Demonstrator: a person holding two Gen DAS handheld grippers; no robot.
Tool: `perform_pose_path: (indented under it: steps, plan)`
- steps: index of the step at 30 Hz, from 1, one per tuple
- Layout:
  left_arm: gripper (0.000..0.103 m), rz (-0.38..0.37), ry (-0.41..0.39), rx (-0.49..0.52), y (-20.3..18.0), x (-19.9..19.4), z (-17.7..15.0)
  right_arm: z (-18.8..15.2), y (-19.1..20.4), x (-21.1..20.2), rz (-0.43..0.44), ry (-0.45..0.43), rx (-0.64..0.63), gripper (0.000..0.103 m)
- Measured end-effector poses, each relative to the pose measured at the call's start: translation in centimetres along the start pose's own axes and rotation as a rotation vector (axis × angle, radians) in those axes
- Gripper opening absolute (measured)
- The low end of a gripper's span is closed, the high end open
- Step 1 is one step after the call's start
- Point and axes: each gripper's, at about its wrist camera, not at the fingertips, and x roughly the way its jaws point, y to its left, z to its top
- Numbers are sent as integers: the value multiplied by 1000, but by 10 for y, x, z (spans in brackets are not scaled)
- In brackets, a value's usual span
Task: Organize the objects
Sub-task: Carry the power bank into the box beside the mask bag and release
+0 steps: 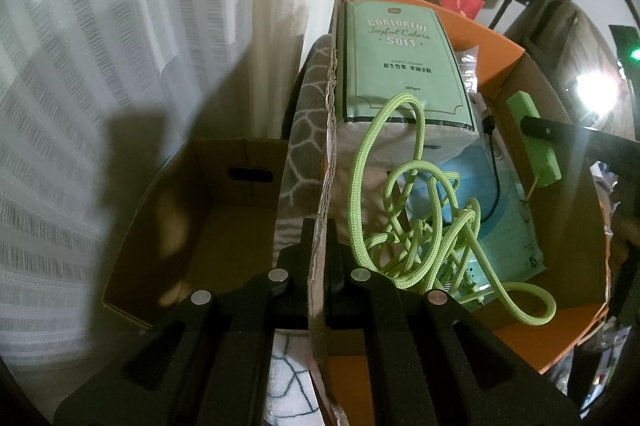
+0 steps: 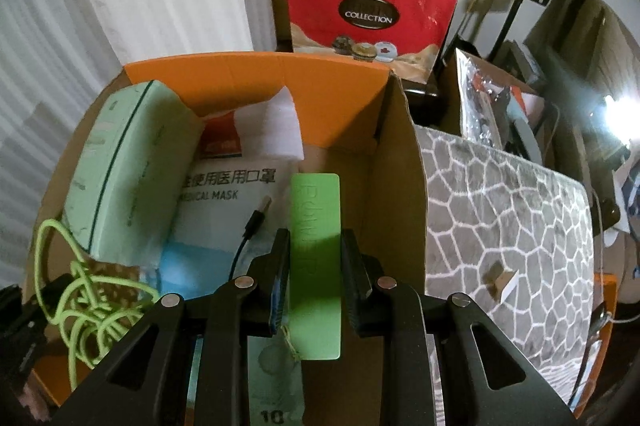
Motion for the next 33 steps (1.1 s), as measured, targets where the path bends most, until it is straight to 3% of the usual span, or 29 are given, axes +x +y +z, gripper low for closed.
perform_pose_path:
  steps: [9, 22, 28, 33]
  plan:
    - [2, -2, 0, -2, 0, 0, 0, 2, 1, -4, -22, -28, -14, 25]
    - [2, 1, 0, -1, 1, 0, 0, -7, -11, -60, 53, -122, -18, 34]
    - [2, 2, 0, 0, 0, 0, 0, -18, -16, -75, 70, -145, -23, 47]
    - [2, 4, 1, 0, -1, 0, -1, -28, -21, -85, 88, -160, -20, 65]
